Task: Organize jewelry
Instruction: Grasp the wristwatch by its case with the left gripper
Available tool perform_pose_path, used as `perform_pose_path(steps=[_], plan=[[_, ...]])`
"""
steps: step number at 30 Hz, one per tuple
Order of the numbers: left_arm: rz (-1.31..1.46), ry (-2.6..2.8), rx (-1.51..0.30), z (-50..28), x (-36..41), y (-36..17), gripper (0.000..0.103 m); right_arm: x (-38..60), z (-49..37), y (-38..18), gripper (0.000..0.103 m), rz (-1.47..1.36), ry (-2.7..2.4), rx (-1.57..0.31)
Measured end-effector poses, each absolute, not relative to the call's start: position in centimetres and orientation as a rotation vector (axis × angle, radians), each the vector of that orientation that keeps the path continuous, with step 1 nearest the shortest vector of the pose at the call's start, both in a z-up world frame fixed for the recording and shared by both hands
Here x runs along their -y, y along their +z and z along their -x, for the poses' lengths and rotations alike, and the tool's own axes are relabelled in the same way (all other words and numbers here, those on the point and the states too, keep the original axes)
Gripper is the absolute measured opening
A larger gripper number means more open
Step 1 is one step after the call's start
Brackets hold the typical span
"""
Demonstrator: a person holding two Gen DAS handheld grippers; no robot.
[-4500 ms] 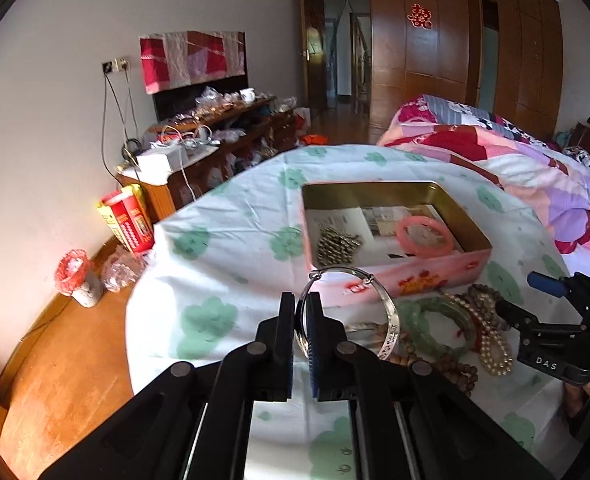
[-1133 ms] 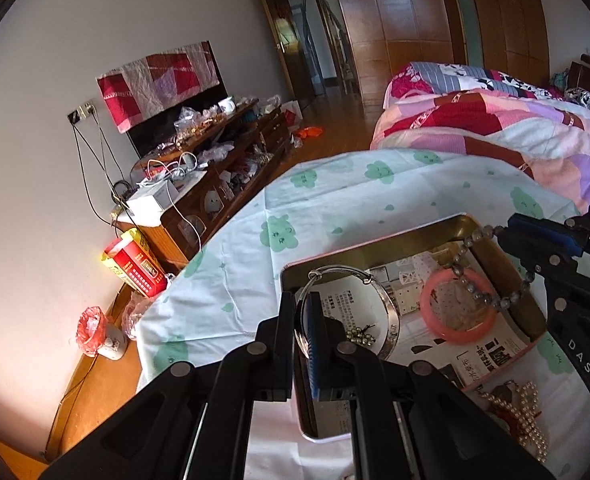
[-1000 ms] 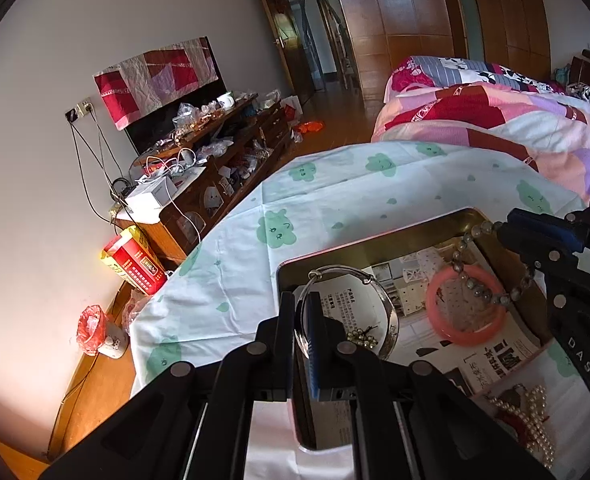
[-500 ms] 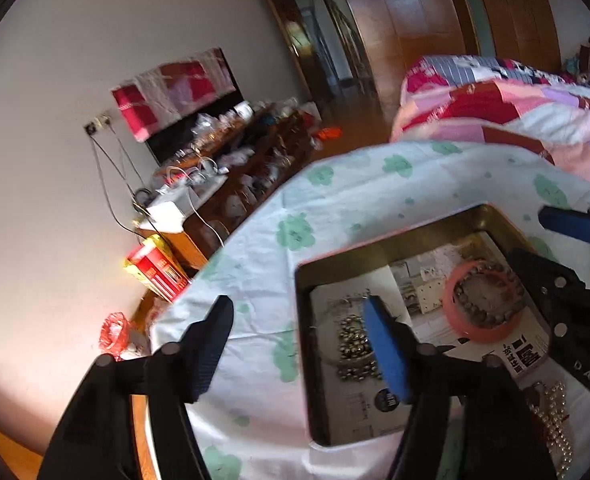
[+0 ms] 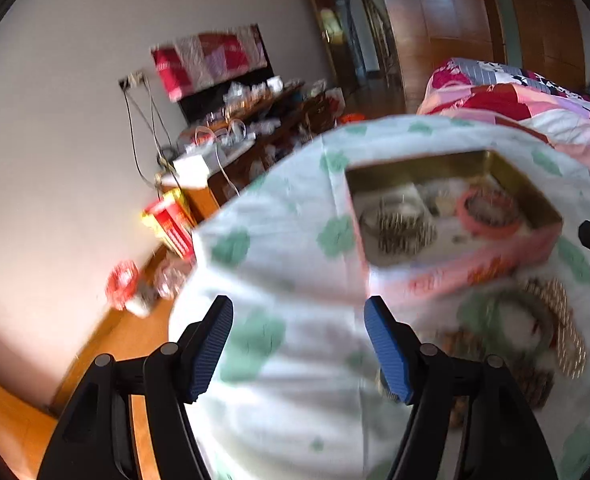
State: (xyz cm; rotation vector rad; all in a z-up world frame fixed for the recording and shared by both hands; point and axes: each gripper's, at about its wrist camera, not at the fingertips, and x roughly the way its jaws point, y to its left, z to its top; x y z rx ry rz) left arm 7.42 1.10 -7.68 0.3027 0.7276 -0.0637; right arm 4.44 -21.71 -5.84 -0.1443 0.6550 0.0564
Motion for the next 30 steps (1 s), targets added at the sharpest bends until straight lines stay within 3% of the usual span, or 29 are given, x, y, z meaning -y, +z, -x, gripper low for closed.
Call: perform_pose_path(steps=[10,14,20,26,30], plan=[[-0.280,-0.097,-0.784,-6.4,-0.4,-9.9,0.069,20.6,-3.0,-8.7,0.071,0.190,0.046,-0.690],[-0.312,-0.117,-0.793,-6.4,0.5,-10.6,0.069,20.8,-2.5,-9.2,0.078,0.191,0.031,-0.688],[-0.298,-0.106,-0.811,-7.4,0.0,-11.5,0.068,20.9,-2.5,-9.6,0.079,0.192,0.025,-0.690],[-0.292,-0.164,-0.838,-7.4,0.3,-12.1,0.008,20.8,-2.6,-10.1,0.081,0.200,0.016,-0.694],[-0.260,-0.142,-0.830,-7.3,-1.1,-11.5,0.006,21.0,-2.5,-10.2,0.081,0.188,0.018,-0.697]])
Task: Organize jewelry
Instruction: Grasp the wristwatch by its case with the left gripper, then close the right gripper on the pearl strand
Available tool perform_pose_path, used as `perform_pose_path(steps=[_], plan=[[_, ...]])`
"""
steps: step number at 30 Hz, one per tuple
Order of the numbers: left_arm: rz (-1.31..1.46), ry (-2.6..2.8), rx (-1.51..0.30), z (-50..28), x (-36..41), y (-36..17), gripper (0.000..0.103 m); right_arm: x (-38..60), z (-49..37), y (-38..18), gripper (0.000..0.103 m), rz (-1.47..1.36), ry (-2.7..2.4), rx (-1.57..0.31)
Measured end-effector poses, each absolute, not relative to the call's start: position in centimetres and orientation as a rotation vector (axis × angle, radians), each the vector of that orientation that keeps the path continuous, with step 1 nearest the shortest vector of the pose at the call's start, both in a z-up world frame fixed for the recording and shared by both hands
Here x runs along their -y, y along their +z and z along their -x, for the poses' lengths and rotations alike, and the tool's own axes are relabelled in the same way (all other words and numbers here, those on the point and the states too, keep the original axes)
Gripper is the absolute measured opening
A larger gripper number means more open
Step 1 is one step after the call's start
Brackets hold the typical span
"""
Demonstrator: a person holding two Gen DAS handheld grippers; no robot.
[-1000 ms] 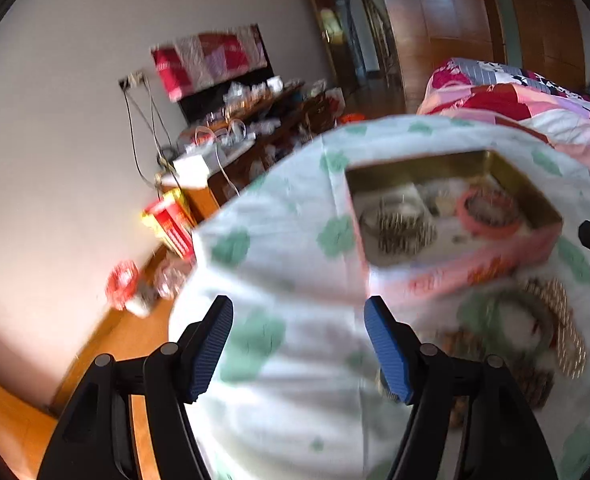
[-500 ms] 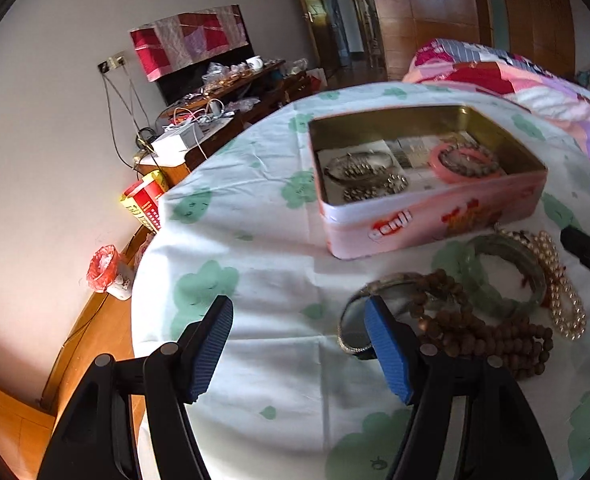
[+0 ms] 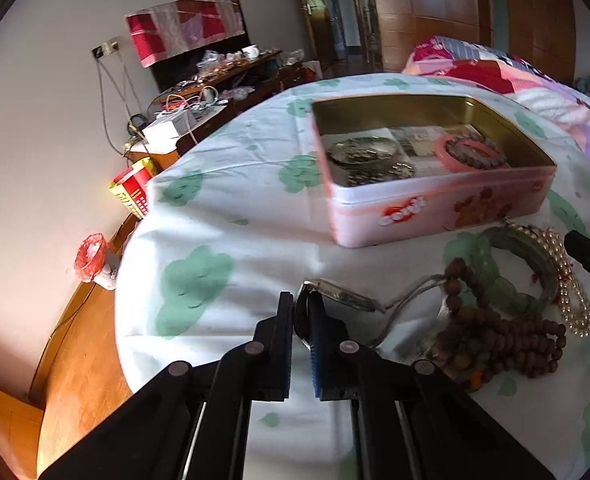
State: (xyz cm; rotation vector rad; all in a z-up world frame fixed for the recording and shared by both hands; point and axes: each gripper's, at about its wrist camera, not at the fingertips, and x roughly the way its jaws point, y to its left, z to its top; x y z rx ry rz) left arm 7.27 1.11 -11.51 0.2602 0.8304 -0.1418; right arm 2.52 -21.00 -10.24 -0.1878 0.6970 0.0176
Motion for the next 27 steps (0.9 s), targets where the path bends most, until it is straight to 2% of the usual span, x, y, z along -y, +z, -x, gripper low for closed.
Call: perform_pose_path(steps=[4,25,27], plan=[[-0.232,-0.107,-0.815,-6.9,-2.6,-10.7,0.003,21.4,-2.7,-10.3,0.081,0.158,0.021,-0.705],[-0.133,-0.088,-0.800,-7.1,-5.4,-9.8,0.002,21.8,-2.9,-10.1,0.081,0.119,0.033,-0.709],[-0.131,-0.089,-0.805,-7.1,-5.4,-9.9,0.002,21.9,-2.9,-10.1,0.079,0.115,0.035,-0.709]])
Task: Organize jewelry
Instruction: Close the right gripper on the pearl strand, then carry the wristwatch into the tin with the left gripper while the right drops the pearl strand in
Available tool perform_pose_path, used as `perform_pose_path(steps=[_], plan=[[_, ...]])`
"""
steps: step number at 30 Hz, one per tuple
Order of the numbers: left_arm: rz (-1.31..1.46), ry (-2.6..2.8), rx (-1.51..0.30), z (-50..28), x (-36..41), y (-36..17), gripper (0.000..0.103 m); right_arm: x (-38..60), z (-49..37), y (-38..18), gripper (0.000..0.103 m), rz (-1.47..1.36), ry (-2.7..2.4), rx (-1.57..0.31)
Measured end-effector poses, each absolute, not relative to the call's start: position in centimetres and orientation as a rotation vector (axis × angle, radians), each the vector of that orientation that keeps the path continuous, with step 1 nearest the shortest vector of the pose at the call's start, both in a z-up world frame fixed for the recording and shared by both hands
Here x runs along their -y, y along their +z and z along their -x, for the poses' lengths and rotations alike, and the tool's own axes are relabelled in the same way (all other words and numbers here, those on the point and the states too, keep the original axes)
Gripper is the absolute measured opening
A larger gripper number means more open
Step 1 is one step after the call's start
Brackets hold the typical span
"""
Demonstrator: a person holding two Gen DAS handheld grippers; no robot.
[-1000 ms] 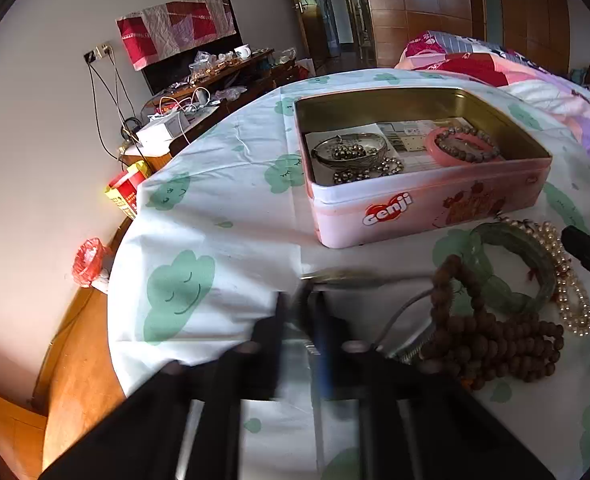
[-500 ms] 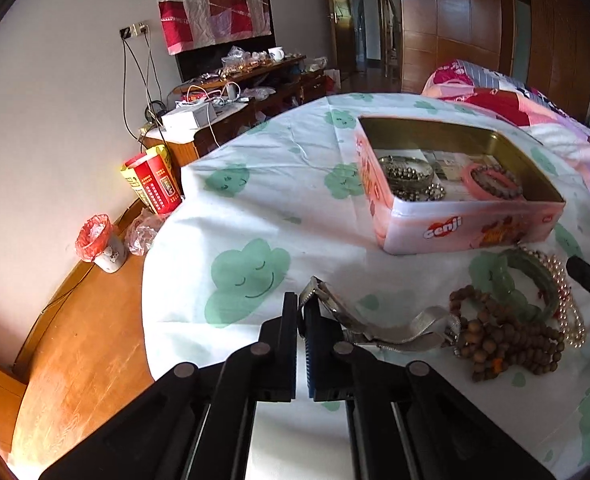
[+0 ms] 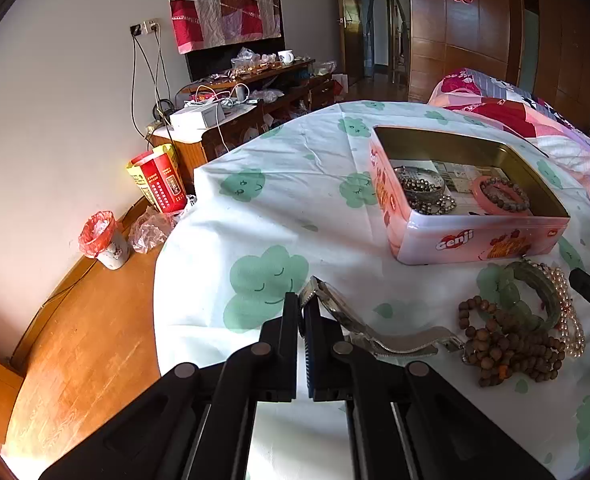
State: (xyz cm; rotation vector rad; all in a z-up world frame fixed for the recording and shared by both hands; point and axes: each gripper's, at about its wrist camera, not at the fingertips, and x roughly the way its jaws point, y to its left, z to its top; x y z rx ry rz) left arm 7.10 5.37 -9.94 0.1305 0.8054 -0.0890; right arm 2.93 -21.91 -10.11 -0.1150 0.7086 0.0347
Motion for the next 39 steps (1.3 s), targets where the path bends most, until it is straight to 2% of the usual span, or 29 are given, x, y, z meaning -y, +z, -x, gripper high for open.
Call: perform_pose_path(steps=[1,3,5,16,19,20,21,22,23,26,37,39], plan=[[-0.131,-0.091,-0.806,-7.1,-5.3,-10.0,0.002,21.9,-2.9,-10.1,0.076,0.116,0.034,-0.709],[-0.131,-0.098,-0.809,-7.0,-5.2,-10.1,0.002,21.8,-3.0,-10.3,0.064,0.126,0.038,-0.720],[-0.134,-0.099,-0.809,-7.0,-5.2,-10.1,0.002,21.7,-3.0,-10.4,0.060,0.135,0.048,-0.728],[-0.186,-0.095,-0.825,-5.3,-3.9,-10.2,0.002,19.7,-1.2,-10.1,0.060,0.162,0.107,-0.760],[-0.195,-0.108,-0.821,-5.1,-3.4,-10.1,0.002,19.4,-1.2,-11.0,0.047,0.165,0.124,-0.795],[-0.196,-0.111,-0.820,-5.0,-3.3,-10.1,0.002,19.5,-1.3,-11.0,0.040,0.159,0.129,-0.802],[-0.196,-0.112,-0.819,-5.0,-3.2,-10.1,0.002,19.5,-1.3,-11.0,0.023,0.154,0.143,-0.807],[-0.197,-0.113,-0.816,-5.0,-3.2,-10.0,0.002,19.5,-1.3,-11.0,0.014,0.151,0.153,-0.811],[-0.197,-0.114,-0.813,-5.0,-3.2,-9.9,0.002,19.4,-1.2,-11.0,0.012,0.152,0.154,-0.815],[-0.195,-0.115,-0.808,-5.0,-3.1,-9.7,0.002,19.2,-0.9,-11.0,0.007,0.172,0.158,-0.810],[-0.175,-0.127,-0.760,-4.5,-3.2,-7.5,0.002,20.2,-0.2,-9.1,0.007,0.159,0.134,-0.745],[-0.169,-0.128,-0.750,-4.4,-3.3,-7.0,0.002,20.4,-0.2,-8.7,0.004,0.157,0.128,-0.732]])
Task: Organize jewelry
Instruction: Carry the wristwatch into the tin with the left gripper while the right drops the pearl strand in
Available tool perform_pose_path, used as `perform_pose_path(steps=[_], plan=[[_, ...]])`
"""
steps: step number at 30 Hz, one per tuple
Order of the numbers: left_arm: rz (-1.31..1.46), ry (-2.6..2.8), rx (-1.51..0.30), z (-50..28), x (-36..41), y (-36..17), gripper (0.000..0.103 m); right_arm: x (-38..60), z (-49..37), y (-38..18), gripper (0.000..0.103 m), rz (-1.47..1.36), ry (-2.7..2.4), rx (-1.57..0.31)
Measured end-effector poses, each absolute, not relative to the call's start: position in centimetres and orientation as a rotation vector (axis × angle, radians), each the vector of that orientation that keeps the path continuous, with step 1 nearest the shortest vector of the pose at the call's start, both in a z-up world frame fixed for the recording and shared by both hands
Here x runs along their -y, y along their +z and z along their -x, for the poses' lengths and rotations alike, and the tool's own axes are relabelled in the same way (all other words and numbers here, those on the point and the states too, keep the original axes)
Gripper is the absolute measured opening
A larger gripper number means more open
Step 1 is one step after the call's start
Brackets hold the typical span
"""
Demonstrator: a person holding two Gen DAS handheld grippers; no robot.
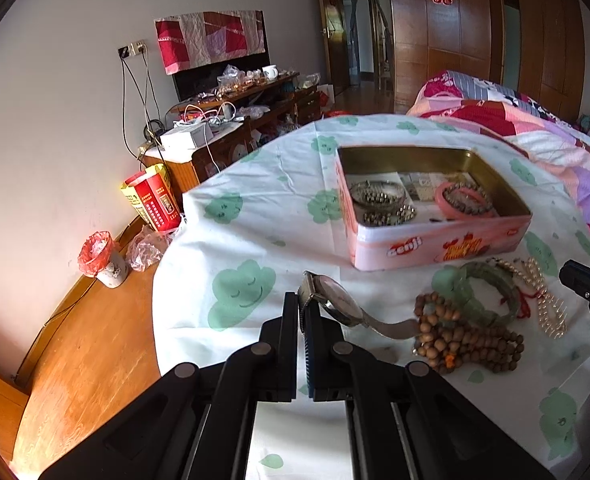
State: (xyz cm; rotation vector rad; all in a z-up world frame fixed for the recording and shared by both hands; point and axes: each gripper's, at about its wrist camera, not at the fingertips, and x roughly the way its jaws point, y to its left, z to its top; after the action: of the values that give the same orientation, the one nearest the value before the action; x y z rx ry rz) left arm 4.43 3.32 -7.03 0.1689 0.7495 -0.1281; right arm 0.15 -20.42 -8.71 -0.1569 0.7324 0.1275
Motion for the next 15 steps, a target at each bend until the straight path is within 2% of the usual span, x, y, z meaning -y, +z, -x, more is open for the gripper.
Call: perform_pose_path(steps=[4,8,10,11,12,15], plan=[[-0.173,-0.135,-0.745,-4.4,-3.2,-6.8,0.002,20.5,0.0,-7.7,0.004,0.175,0.119,-0.702],[-0.172,-0.135,-0.761,-4.6,-3.2,-7.2,0.002,20.8,-0.6,-8.2,0.004,0.161,0.146,-0.748],[-0.174,-0.135,-0.767,-4.6,-3.1,-7.4,0.002,20.9,-0.7,-8.8,0.015,0.153,0.155,-0.774],[-0.177,-0.134,-0.771,-4.7,-3.1,-7.6,0.002,20.9,-0.7,-9.0,0.027,0.150,0.159,-0.780],[-0.177,-0.135,-0.776,-4.8,-3.1,-7.9,0.002,20.8,-0.6,-9.2,0.031,0.148,0.163,-0.786],[-0.177,-0.138,-0.793,-4.9,-3.1,-8.5,0.002,20.7,-0.9,-10.1,0.031,0.150,0.169,-0.825]])
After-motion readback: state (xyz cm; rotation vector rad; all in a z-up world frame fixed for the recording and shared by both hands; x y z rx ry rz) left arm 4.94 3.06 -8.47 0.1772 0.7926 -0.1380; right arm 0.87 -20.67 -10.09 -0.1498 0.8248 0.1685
